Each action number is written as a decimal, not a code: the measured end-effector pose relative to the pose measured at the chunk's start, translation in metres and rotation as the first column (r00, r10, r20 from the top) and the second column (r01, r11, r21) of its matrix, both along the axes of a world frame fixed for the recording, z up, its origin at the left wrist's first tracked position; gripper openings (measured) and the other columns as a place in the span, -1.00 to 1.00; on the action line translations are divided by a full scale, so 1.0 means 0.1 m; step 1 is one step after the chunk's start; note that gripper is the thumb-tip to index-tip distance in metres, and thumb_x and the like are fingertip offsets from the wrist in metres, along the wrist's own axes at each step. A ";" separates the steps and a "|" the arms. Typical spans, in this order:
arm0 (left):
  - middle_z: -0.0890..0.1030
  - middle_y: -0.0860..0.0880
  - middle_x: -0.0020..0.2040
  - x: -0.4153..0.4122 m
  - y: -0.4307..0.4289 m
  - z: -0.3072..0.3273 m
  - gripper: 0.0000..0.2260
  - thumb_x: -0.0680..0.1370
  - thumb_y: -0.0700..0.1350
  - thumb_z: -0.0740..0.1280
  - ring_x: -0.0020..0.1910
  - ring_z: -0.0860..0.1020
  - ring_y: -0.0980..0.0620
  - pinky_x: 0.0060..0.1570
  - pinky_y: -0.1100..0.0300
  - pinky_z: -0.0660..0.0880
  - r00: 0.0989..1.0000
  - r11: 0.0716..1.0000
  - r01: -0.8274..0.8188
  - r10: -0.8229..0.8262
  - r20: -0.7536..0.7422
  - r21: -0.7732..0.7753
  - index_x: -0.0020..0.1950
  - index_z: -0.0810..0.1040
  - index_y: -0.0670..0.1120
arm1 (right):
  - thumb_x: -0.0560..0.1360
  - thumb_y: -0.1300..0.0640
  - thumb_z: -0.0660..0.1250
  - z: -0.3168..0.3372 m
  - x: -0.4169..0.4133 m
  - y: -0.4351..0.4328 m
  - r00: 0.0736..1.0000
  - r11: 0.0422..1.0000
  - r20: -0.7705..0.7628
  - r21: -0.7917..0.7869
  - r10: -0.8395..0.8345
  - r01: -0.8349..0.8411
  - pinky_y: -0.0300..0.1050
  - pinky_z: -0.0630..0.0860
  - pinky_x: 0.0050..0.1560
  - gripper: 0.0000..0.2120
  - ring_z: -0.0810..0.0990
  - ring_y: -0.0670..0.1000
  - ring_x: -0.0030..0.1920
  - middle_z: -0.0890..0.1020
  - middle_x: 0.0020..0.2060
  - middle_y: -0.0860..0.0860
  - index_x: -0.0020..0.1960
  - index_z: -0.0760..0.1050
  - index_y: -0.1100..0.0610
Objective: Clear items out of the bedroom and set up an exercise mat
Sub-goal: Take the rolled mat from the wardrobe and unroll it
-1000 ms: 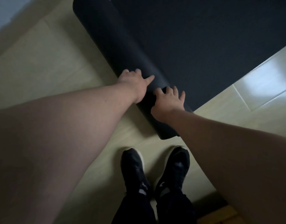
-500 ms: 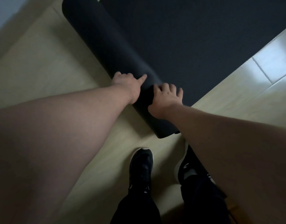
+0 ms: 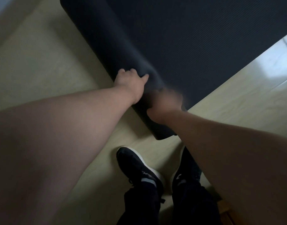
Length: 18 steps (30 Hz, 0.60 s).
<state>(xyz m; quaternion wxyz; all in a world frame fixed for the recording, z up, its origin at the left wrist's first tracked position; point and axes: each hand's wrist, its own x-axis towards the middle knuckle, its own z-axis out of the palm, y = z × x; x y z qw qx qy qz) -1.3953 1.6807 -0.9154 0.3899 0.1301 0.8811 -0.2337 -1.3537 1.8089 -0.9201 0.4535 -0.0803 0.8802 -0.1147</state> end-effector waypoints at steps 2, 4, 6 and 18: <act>0.28 -0.23 0.38 0.11 -0.05 0.02 -0.55 0.58 -0.06 0.21 0.15 0.48 -0.17 0.11 -0.03 0.38 0.998 1.000 0.014 -0.014 -0.057 0.004 0.48 0.30 0.02 | 0.45 -0.04 0.26 0.01 0.06 -0.06 1.000 1.000 -0.021 -0.010 0.013 -0.013 0.35 -0.12 0.51 -0.27 0.03 0.24 0.55 0.22 0.52 0.12 0.56 0.08 -0.03; 0.14 -0.18 0.52 0.20 -0.12 0.05 -0.60 0.57 -0.09 0.22 0.22 0.46 -0.18 0.11 -0.04 0.38 0.998 0.999 0.002 0.000 -0.059 0.037 0.42 0.37 -0.04 | 0.45 -0.07 0.26 0.04 0.10 -0.09 0.998 0.996 -0.009 0.061 0.070 -0.069 0.36 -0.14 0.50 -0.22 0.00 0.24 0.54 0.14 0.53 0.12 0.60 0.02 -0.05; 0.10 -0.14 0.58 0.32 -0.25 0.09 -0.47 0.54 -0.11 0.26 0.27 0.47 -0.18 0.17 -0.04 0.37 0.999 0.998 -0.049 0.050 -0.009 0.047 0.51 0.25 -0.07 | 0.48 -0.08 0.24 0.09 0.16 -0.18 0.990 0.981 0.067 0.142 0.120 -0.129 0.40 -0.20 0.49 -0.22 -0.10 0.27 0.56 0.00 0.57 0.16 0.61 -0.03 -0.14; 0.06 -0.14 0.53 1.12 -0.88 0.04 -0.52 0.52 -0.11 0.29 0.26 0.41 -0.17 0.20 -0.03 0.38 0.948 0.948 -0.316 0.313 -0.059 -0.032 0.45 0.36 0.01 | 0.49 0.00 0.24 0.16 0.82 -0.79 0.893 0.879 0.104 0.156 0.438 -0.450 0.43 -0.17 0.47 -0.26 -0.03 0.32 0.54 0.05 0.54 0.22 0.59 0.00 -0.10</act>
